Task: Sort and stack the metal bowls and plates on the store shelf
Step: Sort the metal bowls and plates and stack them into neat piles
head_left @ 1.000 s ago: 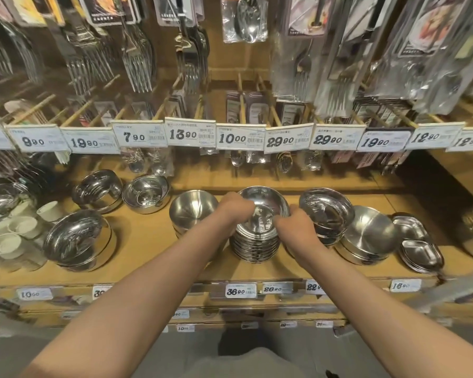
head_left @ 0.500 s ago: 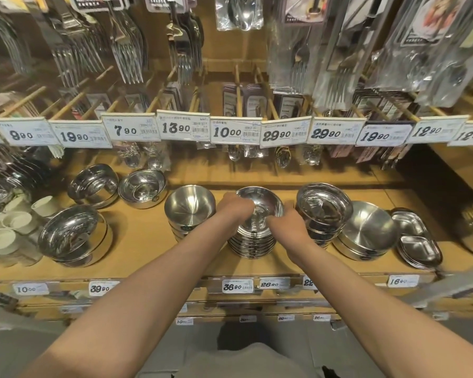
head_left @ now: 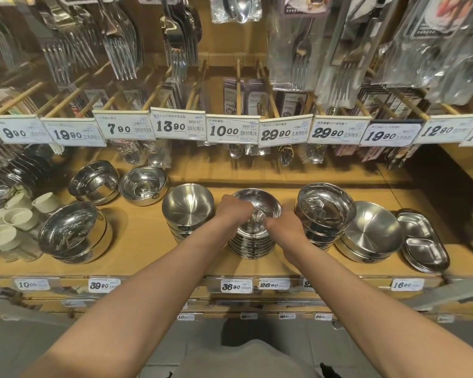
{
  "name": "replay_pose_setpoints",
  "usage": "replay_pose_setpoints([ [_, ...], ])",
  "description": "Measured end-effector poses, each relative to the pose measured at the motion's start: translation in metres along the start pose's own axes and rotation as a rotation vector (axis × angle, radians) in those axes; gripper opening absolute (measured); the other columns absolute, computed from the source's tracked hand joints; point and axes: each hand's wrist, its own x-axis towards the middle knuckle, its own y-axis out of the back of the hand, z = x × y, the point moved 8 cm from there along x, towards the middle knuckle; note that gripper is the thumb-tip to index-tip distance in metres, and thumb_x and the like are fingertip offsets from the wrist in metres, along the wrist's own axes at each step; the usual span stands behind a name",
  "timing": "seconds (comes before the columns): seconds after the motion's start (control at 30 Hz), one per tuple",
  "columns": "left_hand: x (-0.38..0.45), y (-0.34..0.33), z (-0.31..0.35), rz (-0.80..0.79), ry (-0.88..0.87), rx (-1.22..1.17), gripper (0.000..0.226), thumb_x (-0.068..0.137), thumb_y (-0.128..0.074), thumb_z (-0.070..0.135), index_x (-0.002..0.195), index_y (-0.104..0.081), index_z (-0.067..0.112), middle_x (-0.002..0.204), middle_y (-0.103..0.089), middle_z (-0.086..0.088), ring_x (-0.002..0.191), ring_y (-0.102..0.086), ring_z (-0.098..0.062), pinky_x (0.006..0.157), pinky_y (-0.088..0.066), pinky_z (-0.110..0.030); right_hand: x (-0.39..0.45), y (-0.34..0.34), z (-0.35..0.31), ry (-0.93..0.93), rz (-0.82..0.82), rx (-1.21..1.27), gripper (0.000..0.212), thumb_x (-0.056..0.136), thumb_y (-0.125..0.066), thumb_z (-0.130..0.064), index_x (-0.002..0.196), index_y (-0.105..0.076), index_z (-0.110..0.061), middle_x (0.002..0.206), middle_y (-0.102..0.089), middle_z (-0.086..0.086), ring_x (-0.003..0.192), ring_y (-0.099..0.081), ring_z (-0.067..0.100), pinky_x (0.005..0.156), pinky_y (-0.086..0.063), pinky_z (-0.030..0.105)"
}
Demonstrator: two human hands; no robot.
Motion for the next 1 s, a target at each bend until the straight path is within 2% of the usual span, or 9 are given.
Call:
replay_pose_setpoints([
  [0.1, 0.001, -0.002, -0.001, -0.010, 0.006, 0.006, 0.062, 0.086, -0.052, 0.006, 0.145, -0.036, -0.005, 0.129, -0.059, -0.017, 0.104, -0.064, -0.028, 0.071, -0.051, -0.032, -0.001, -0.001, 0.002, -0.014, -0.008, -0.010, 0.060, 0.093, -0.058, -0.010, 0.148, -0.033, -0.007, 0.126, -0.054, 0.012, 0.106, -0.053, 0.027, 0.081, -0.043, 0.036],
  [0.23, 0.004, -0.004, -0.004, -0.002, 0.002, 0.020, 0.059, 0.087, -0.053, 0.006, 0.143, -0.039, -0.006, 0.130, -0.060, -0.019, 0.110, -0.063, -0.031, 0.073, -0.049, -0.032, 0.000, -0.001, 0.004, -0.018, -0.002, -0.032, 0.057, 0.093, -0.057, -0.010, 0.146, -0.038, -0.011, 0.119, -0.056, 0.007, 0.105, -0.057, 0.026, 0.081, -0.049, 0.038],
  [0.33, 0.005, -0.005, -0.005, 0.007, 0.006, 0.023, 0.061, 0.087, -0.053, 0.005, 0.144, -0.038, -0.005, 0.131, -0.059, -0.019, 0.112, -0.062, -0.031, 0.085, -0.054, -0.036, 0.000, -0.002, 0.005, -0.019, -0.003, -0.048, 0.058, 0.093, -0.057, -0.012, 0.147, -0.036, -0.011, 0.116, -0.051, 0.005, 0.103, -0.053, 0.025, 0.081, -0.046, 0.038],
  [0.47, 0.003, -0.004, -0.005, 0.025, 0.006, 0.033, 0.068, 0.088, -0.053, 0.004, 0.150, -0.026, -0.005, 0.134, -0.055, -0.019, 0.115, -0.060, -0.031, 0.096, -0.055, -0.041, 0.000, -0.002, 0.005, -0.018, 0.000, -0.051, 0.056, 0.093, -0.060, -0.014, 0.144, -0.039, -0.012, 0.126, -0.058, 0.010, 0.103, -0.054, 0.024, 0.082, -0.049, 0.039],
  [0.53, 0.001, -0.004, -0.007, 0.034, -0.002, 0.036, 0.074, 0.087, -0.054, 0.005, 0.152, -0.020, -0.004, 0.136, -0.052, -0.018, 0.111, -0.058, -0.027, 0.086, -0.055, -0.036, -0.001, -0.001, 0.005, -0.007, 0.005, -0.046, 0.049, 0.092, -0.061, -0.014, 0.139, -0.046, -0.012, 0.120, -0.061, 0.008, 0.100, -0.059, 0.024, 0.076, -0.050, 0.035],
  [0.6, -0.002, -0.004, -0.010, 0.033, -0.014, 0.031, 0.074, 0.086, -0.057, 0.007, 0.151, -0.023, -0.001, 0.136, -0.052, -0.016, 0.105, -0.055, -0.025, 0.075, -0.049, -0.032, -0.002, -0.001, 0.004, 0.008, -0.001, -0.049, 0.041, 0.092, -0.060, -0.014, 0.131, -0.052, -0.012, 0.114, -0.063, 0.008, 0.094, -0.060, 0.022, 0.068, -0.047, 0.031],
  [0.77, -0.007, -0.004, -0.016, 0.034, -0.022, 0.011, 0.062, 0.084, -0.060, 0.010, 0.142, -0.038, -0.001, 0.129, -0.057, -0.014, 0.108, -0.060, -0.027, 0.076, -0.052, -0.032, -0.003, 0.000, 0.003, 0.017, -0.014, -0.058, 0.029, 0.091, -0.056, -0.011, 0.119, -0.059, -0.005, 0.110, -0.066, 0.014, 0.081, -0.055, 0.019, 0.055, -0.039, 0.028],
  [0.87, -0.009, -0.003, -0.014, 0.022, -0.030, -0.044, 0.056, 0.084, -0.058, 0.010, 0.137, -0.043, -0.001, 0.118, -0.060, -0.011, 0.096, -0.059, -0.025, 0.062, -0.046, -0.027, -0.004, -0.001, 0.002, 0.026, -0.009, -0.060, 0.015, 0.090, -0.055, -0.008, 0.104, -0.056, -0.010, 0.094, -0.058, 0.010, 0.068, -0.046, 0.015, 0.053, -0.035, 0.026],
  [1.0, -0.011, -0.002, -0.012, 0.011, -0.035, -0.076, 0.053, 0.080, -0.057, 0.011, 0.131, -0.050, -0.001, 0.118, -0.064, -0.015, 0.099, -0.063, -0.027, 0.061, -0.044, -0.025, -0.003, -0.001, 0.001, 0.047, -0.008, -0.045, 0.015, 0.090, -0.055, -0.007, 0.105, -0.058, -0.009, 0.085, -0.054, 0.004, 0.065, -0.045, 0.013, 0.051, -0.033, 0.025],
])
